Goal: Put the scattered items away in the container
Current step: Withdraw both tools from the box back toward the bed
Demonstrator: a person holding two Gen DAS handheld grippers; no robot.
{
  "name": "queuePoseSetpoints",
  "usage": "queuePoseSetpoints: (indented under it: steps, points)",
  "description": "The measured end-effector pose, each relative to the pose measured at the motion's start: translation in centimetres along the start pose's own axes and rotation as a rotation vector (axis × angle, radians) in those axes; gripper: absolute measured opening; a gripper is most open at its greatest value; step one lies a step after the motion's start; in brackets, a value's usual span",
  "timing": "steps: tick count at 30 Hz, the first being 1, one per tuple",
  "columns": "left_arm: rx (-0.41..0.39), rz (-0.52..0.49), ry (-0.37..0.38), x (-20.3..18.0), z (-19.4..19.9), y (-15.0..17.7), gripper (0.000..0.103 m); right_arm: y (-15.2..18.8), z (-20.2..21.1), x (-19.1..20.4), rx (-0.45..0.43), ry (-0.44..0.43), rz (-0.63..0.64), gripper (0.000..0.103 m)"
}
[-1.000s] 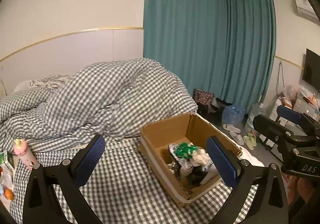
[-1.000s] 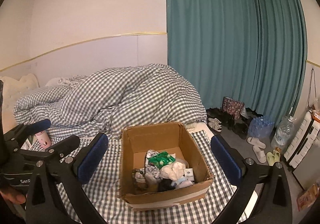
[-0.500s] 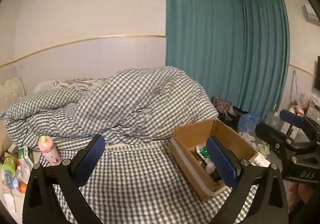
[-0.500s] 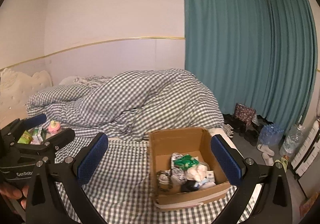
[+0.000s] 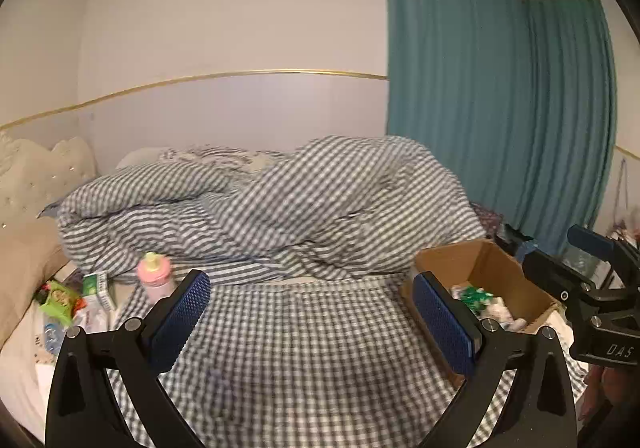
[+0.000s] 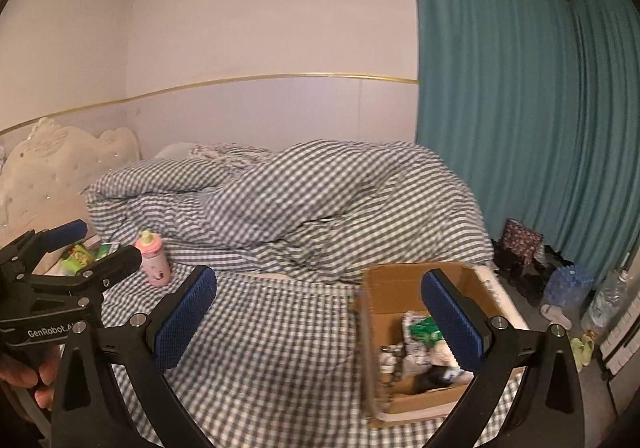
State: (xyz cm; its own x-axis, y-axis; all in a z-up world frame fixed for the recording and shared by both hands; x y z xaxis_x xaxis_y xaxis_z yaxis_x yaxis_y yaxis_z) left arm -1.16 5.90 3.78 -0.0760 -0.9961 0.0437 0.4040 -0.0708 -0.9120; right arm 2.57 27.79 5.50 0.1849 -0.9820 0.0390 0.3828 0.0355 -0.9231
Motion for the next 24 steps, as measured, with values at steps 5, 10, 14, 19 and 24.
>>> queuePoseSetpoints:
  steps: [5,10,14,19,24]
  points:
    - [0.011,0.03,-0.054,3.4,0.0,0.6,0.103,0.3,-1.3,3.0,0.016,-0.045,0.024,0.103]
    - [0.02,0.061,-0.107,6.5,0.0,1.1,0.103,0.4,-2.2,5.9,0.022,-0.079,0.056,0.103]
    - [0.028,0.065,-0.135,7.8,0.1,1.4,0.103,0.3,-2.4,7.3,0.024,-0.094,0.068,0.103]
    - [0.024,0.062,-0.16,8.5,0.3,1.5,0.103,0.1,-3.1,7.9,0.031,-0.101,0.068,0.103]
    - [0.023,0.067,-0.16,8.7,0.6,1.6,0.103,0.3,-3.0,7.9,0.033,-0.102,0.07,0.103]
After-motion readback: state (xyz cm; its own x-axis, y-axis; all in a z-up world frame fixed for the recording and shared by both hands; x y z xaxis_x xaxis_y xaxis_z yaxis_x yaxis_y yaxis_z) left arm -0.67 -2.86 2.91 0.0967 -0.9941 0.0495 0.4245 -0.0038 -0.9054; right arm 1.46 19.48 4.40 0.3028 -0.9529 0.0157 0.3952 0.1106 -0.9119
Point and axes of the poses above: each gripper's, at about its wrist camera, not at the fingertips, and z roughly against the way its jaws point, x to its left, y to its underside, the point moved 3 cm from there along -z, roughly the way its jaws point, and after that the axes turned 9 degrees about -y, right-handed, at the moved point
